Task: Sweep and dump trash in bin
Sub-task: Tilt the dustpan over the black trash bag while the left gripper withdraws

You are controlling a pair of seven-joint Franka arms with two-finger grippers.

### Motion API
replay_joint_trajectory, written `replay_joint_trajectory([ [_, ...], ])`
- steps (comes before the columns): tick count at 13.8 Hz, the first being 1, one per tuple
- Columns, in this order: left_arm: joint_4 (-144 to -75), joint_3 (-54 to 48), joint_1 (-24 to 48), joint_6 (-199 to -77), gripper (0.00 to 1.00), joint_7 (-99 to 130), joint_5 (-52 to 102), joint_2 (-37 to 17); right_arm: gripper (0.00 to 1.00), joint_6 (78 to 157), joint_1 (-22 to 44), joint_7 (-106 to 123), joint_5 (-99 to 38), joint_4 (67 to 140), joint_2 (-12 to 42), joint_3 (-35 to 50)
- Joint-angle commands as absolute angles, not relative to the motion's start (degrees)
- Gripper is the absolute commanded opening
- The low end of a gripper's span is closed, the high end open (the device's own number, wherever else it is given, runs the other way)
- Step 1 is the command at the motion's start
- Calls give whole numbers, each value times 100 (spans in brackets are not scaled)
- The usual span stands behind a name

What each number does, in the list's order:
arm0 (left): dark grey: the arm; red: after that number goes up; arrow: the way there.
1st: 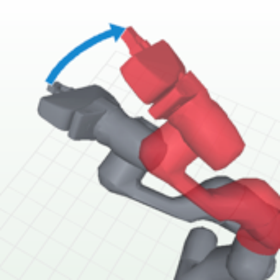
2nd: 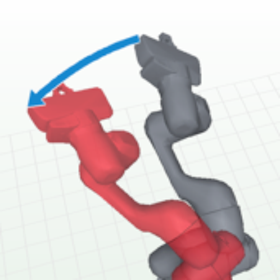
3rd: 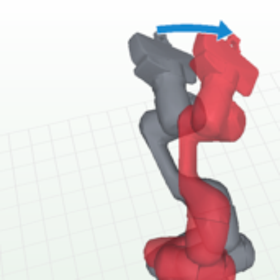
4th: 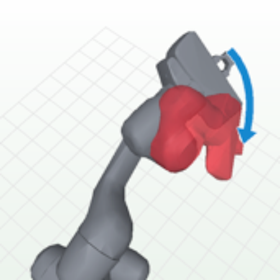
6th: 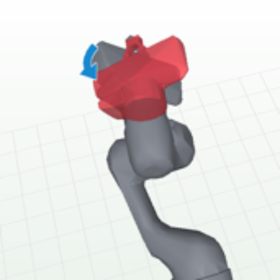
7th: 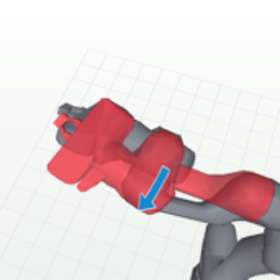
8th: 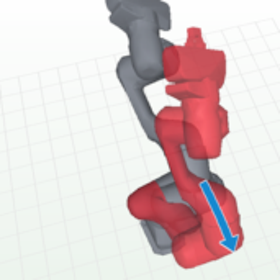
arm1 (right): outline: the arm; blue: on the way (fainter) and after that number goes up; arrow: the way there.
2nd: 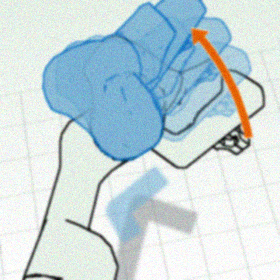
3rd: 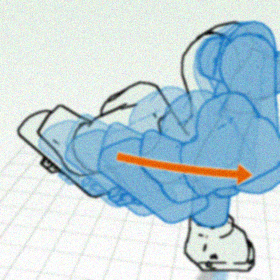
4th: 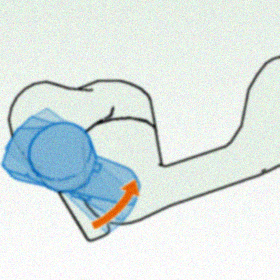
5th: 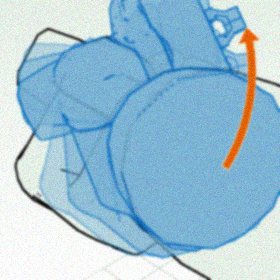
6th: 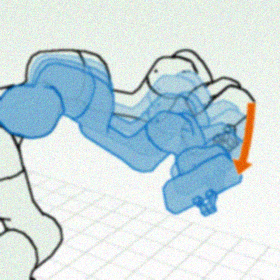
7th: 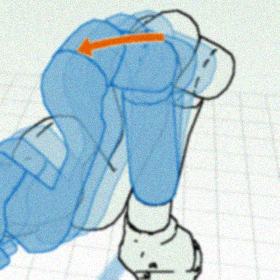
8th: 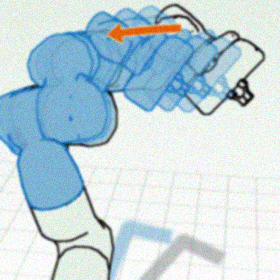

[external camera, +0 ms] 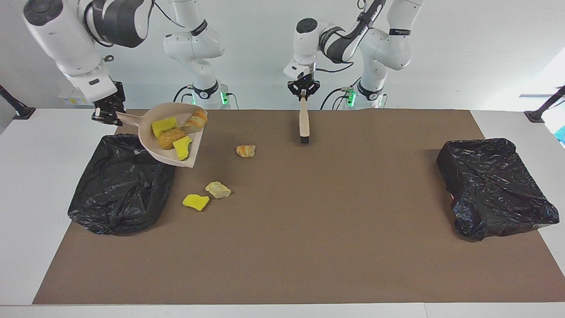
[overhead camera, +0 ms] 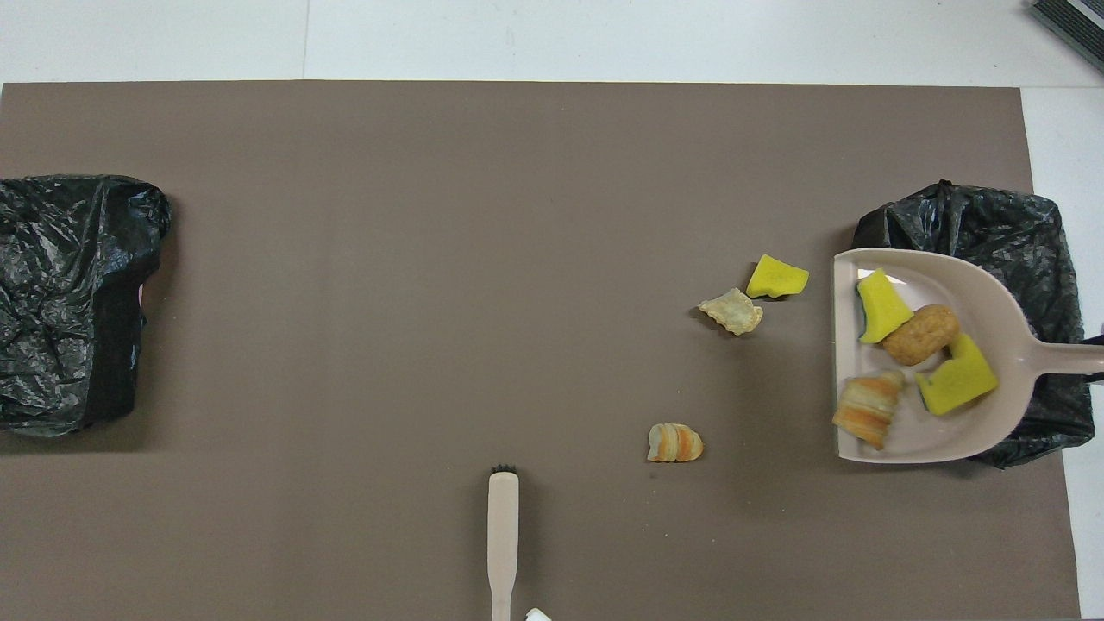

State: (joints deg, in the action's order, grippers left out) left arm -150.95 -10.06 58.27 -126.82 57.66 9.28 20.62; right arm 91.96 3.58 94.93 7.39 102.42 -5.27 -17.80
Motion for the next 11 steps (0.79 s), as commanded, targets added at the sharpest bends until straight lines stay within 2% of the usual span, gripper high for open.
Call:
replay_joint_trajectory([
  [1,-15319,-932,6003,-12832,0,5871,1168,2268,0,9665,246,10095,737,10318,-615,-2021],
  [4,-15319,-932,5994,-12876,0,5845,1379,2250,0,10711,-96,10994,1142,10529,-598,-2030],
  [5,-15319,-923,5994,-12876,10,5827,1397,2233,0,10957,-210,11039,1282,10634,-580,-2030],
  [6,-15319,-923,5994,-12867,25,5810,1397,2232,0,11186,-246,11048,1518,10739,-606,-2030],
  [7,-15319,-923,5985,-12850,33,5810,1397,2241,0,11310,-246,11030,1869,10775,-615,-2030],
  [9,-15319,-923,5924,-12850,39,5783,1397,2224,0,11538,-447,10969,2153,10845,-475,-2039],
  [11,-15311,-914,5915,-12858,52,5774,1406,2180,0,11795,-580,10960,2485,11021,-352,-2030],
])
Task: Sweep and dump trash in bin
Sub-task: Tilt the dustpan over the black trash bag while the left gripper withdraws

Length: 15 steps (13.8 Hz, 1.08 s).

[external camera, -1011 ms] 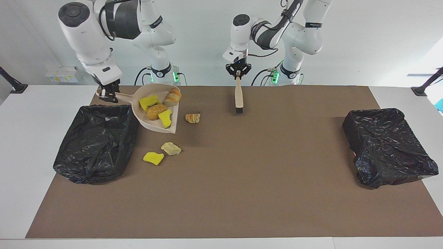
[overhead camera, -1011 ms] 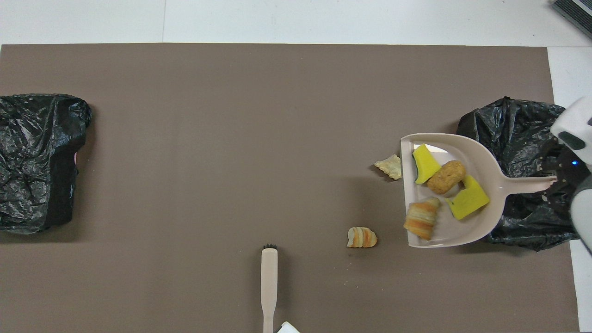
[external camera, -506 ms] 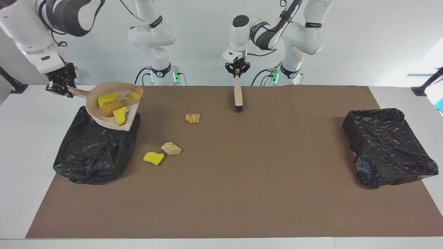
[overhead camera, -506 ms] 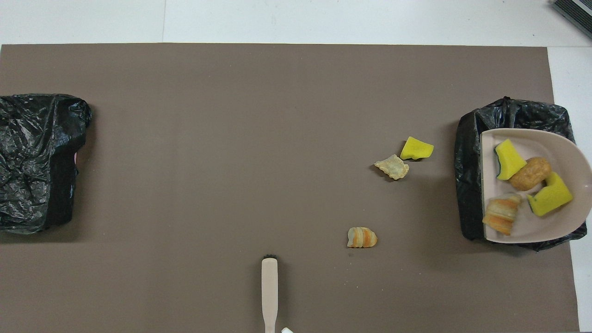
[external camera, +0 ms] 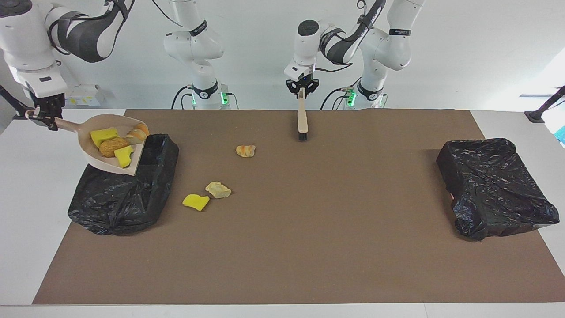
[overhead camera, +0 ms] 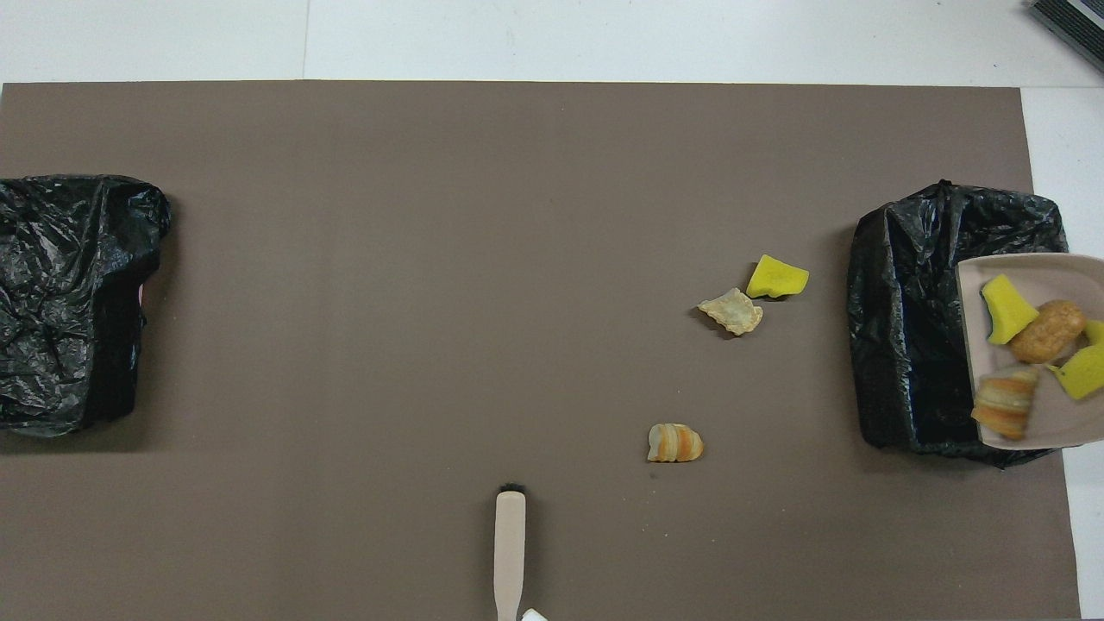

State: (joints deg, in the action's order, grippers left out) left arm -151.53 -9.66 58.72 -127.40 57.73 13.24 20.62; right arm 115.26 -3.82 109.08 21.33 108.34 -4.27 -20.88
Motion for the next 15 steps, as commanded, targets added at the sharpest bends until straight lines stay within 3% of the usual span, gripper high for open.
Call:
replay_joint_trajectory([
  [1,-15311,-905,5889,-12858,61,5766,1406,2171,0,11795,-589,10847,2557,11039,-352,-2030],
  [3,-15223,-896,5452,-12885,99,5722,1406,1961,0,11777,-519,10714,2793,11022,-325,-2022],
  [8,-14968,-879,4432,-12788,100,3968,1345,1512,0,11312,-475,9505,3382,11021,-351,-1943],
  [15,-14414,-870,2832,-12788,100,2920,362,835,0,10513,403,7587,4832,11074,-404,-1863],
])
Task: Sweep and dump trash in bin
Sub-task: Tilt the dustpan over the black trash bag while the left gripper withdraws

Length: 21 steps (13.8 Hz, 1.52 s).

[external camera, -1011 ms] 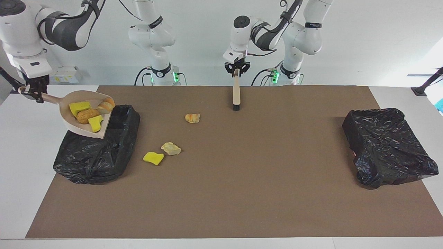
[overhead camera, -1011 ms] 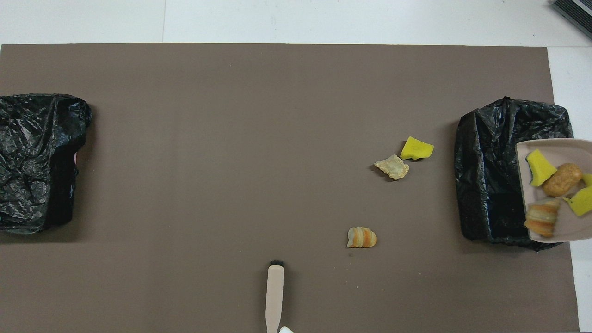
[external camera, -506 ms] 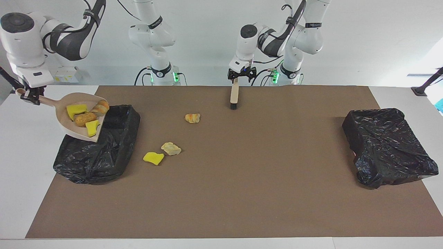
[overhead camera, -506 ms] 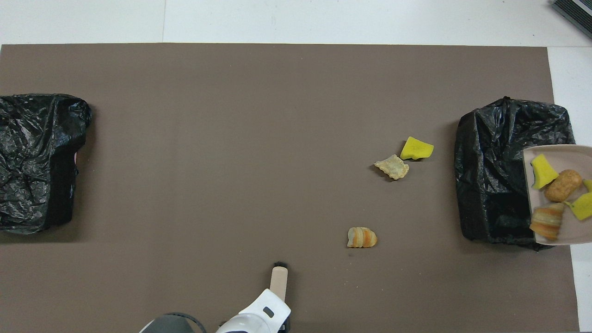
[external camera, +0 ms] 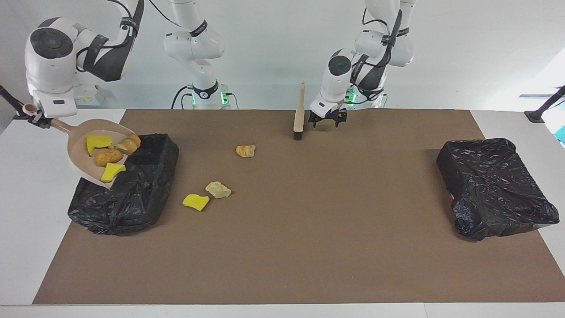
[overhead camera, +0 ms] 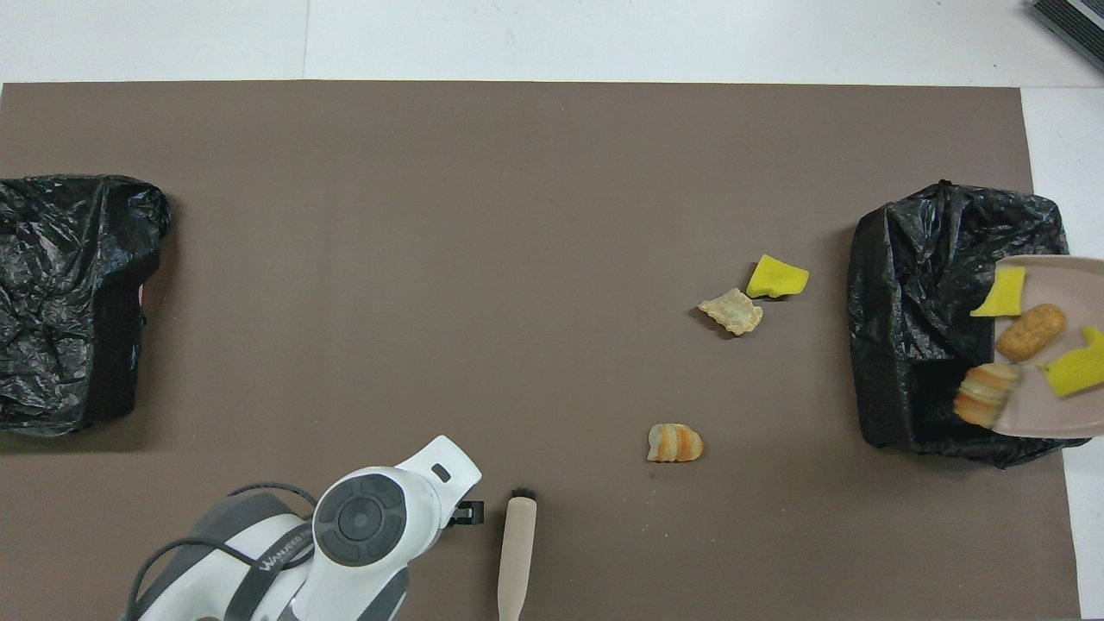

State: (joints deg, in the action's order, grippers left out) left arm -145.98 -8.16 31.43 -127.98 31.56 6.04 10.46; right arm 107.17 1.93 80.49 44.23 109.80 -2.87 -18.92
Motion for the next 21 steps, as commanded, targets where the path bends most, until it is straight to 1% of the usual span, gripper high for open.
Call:
replay_joint_trajectory([
  [1,-14318,-879,2604,-12814,100,2770,169,739,0,10407,509,7446,4999,11066,-404,-1863],
  [6,-13230,-870,1566,-12779,100,1682,44,116,0,10038,712,7242,5220,10838,-396,-1854],
  [8,-12825,-870,1153,-12779,100,1285,35,-26,0,9897,712,7338,5238,10697,-413,-1854],
  [11,-12342,-870,591,-12675,100,547,-176,0,0,9738,721,7759,5343,10328,-413,-1846],
  [13,-11789,-853,292,-12106,100,283,-176,79,0,9764,712,7770,5344,10362,-457,-1828],
  [14,-11429,-853,142,-11676,100,90,-184,79,0,9860,712,7726,5300,10545,-596,-1802],
  [15,-11069,-853,36,-11202,100,-77,-185,79,0,10131,721,7665,5361,10886,-754,-1793],
  [16,-10744,-853,-104,-10788,100,-227,-185,88,0,10377,738,7507,5405,11064,-765,-1776],
  [17,-10514,-844,-219,-10436,100,-307,-185,166,0,10371,817,7428,5405,11135,-712,-1775],
  [19,-10345,-817,-395,-10056,100,-386,-185,447,0,10328,870,7374,5562,11223,-712,-1775],
  [21,-10222,-765,-536,-9993,100,-448,-185,711,0,10091,975,7610,6028,11014,-729,-1749],
])
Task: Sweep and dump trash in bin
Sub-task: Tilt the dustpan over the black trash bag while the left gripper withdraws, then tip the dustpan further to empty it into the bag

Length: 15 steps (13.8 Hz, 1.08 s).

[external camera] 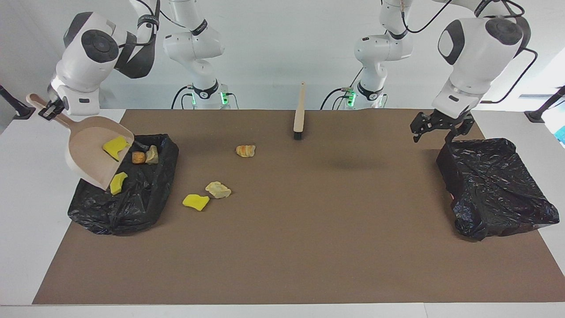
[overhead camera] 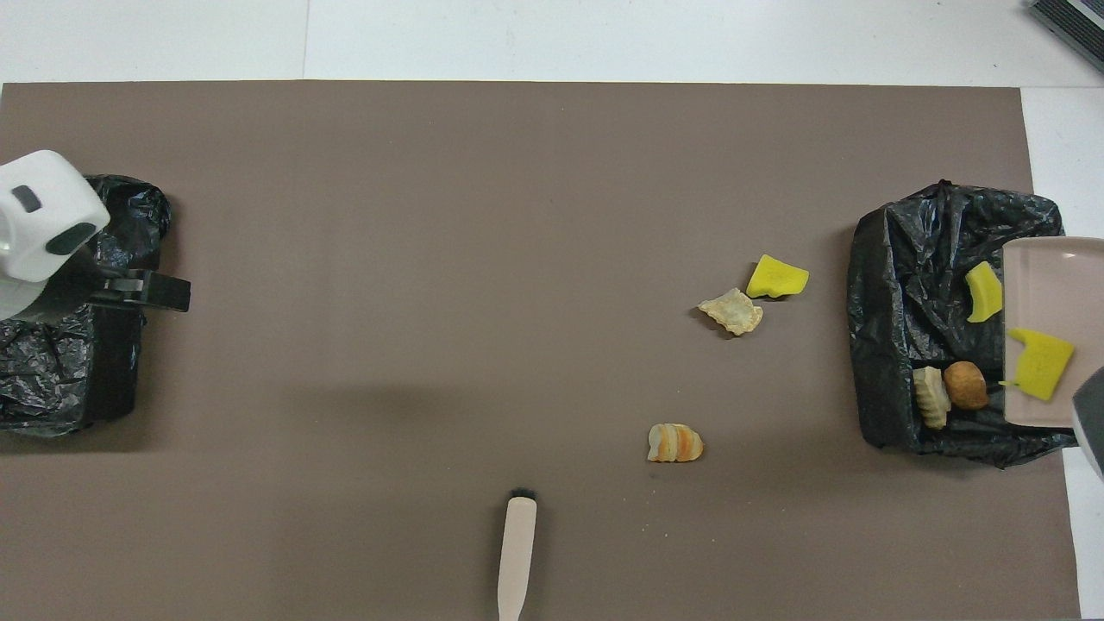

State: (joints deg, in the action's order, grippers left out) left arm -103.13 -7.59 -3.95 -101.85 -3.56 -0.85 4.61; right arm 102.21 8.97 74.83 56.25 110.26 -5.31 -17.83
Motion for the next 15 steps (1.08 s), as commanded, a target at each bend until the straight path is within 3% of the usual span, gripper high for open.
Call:
replay_joint_trajectory([
  [1,-10091,-678,-527,-9810,100,-466,-193,764,0,10081,967,7838,6055,10856,-721,-1749],
  [6,-8949,-624,-633,-8852,100,-598,-193,502,0,9967,932,7980,5541,10723,-738,-1758],
  [9,-7992,-571,-642,-8307,100,-606,-185,-156,0,9836,923,7937,4477,10714,-738,-1758],
  [15,-7831,-642,-624,-8393,100,-606,-176,-185,0,9633,993,7613,2649,10784,-782,-1688],
])
